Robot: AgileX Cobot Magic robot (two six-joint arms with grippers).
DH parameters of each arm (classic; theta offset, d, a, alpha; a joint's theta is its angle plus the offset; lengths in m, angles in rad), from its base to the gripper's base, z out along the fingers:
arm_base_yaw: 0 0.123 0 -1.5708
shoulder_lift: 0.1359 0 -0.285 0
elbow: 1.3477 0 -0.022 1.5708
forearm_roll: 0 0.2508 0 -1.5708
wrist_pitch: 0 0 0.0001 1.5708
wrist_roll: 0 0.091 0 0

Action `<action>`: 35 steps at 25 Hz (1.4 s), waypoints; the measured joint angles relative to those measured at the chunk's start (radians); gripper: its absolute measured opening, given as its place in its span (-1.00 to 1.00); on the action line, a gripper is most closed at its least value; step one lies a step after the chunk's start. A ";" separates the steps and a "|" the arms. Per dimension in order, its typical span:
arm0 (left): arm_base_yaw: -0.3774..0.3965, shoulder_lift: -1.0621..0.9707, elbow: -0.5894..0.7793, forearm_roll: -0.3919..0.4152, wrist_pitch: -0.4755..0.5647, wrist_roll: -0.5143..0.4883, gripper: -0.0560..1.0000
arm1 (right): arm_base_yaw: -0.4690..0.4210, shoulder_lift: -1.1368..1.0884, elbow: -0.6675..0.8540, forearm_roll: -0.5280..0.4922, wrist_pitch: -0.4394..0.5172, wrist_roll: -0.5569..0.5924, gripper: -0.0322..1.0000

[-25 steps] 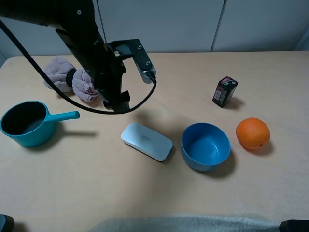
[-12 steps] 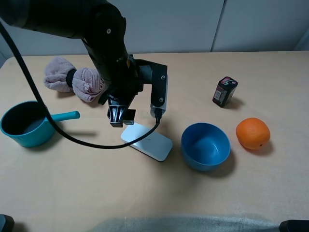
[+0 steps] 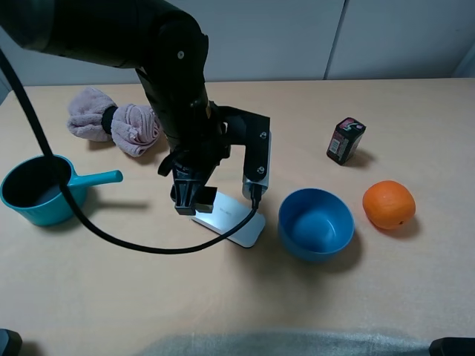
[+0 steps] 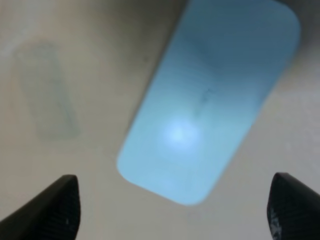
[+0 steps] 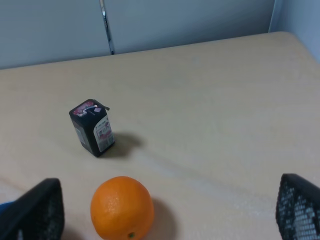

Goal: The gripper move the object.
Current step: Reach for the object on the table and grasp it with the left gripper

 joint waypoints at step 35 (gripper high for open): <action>-0.055 0.162 -0.054 -0.002 -0.012 0.234 0.56 | 0.000 0.000 0.000 0.000 0.000 0.004 0.35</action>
